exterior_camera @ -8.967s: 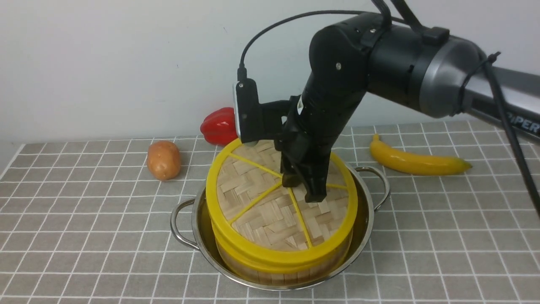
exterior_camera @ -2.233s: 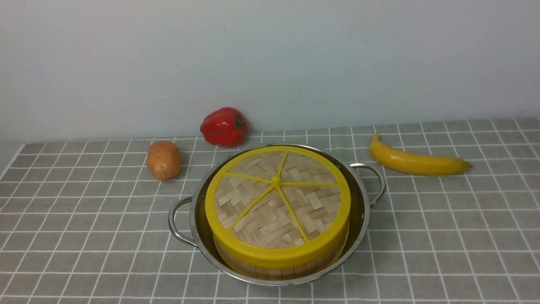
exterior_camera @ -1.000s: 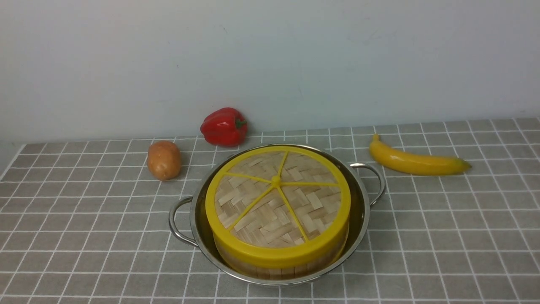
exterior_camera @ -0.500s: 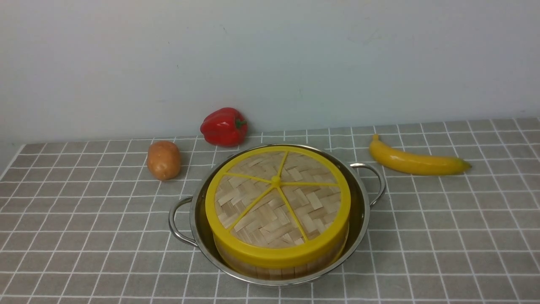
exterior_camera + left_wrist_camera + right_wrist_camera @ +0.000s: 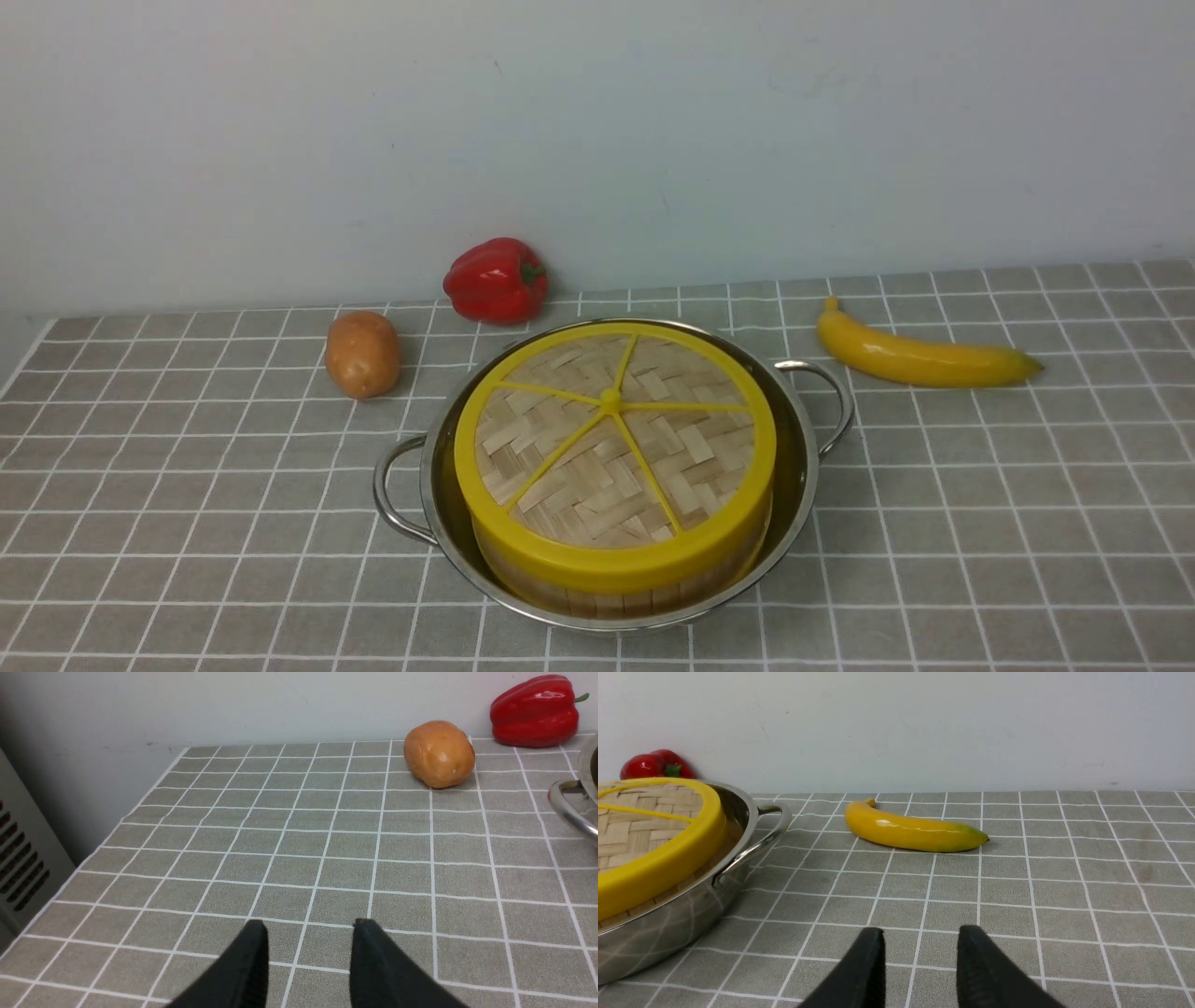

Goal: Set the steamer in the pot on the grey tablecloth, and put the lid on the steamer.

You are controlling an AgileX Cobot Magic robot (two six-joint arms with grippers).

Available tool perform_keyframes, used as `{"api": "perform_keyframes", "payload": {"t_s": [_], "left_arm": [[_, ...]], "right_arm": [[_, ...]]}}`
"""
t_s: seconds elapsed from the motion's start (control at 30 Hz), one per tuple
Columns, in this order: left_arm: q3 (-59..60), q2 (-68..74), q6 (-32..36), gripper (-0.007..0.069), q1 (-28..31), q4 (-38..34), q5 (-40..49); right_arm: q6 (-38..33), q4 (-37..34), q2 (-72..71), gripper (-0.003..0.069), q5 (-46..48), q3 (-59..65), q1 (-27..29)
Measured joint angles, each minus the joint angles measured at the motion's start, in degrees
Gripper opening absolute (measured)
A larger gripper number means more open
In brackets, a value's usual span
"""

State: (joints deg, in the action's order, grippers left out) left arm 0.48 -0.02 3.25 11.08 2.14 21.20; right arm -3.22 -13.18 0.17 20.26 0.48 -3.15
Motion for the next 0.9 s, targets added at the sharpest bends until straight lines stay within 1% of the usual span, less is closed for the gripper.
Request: {"api": "perform_keyframes", "payload": {"t_s": [0.9], "left_arm": [[0.0, 0.0, 0.0, 0.0243, 0.0, 0.0, 0.0]], "right_arm": [[1.53, 0.0, 0.0, 0.024, -0.16, 0.0, 0.0]]}}
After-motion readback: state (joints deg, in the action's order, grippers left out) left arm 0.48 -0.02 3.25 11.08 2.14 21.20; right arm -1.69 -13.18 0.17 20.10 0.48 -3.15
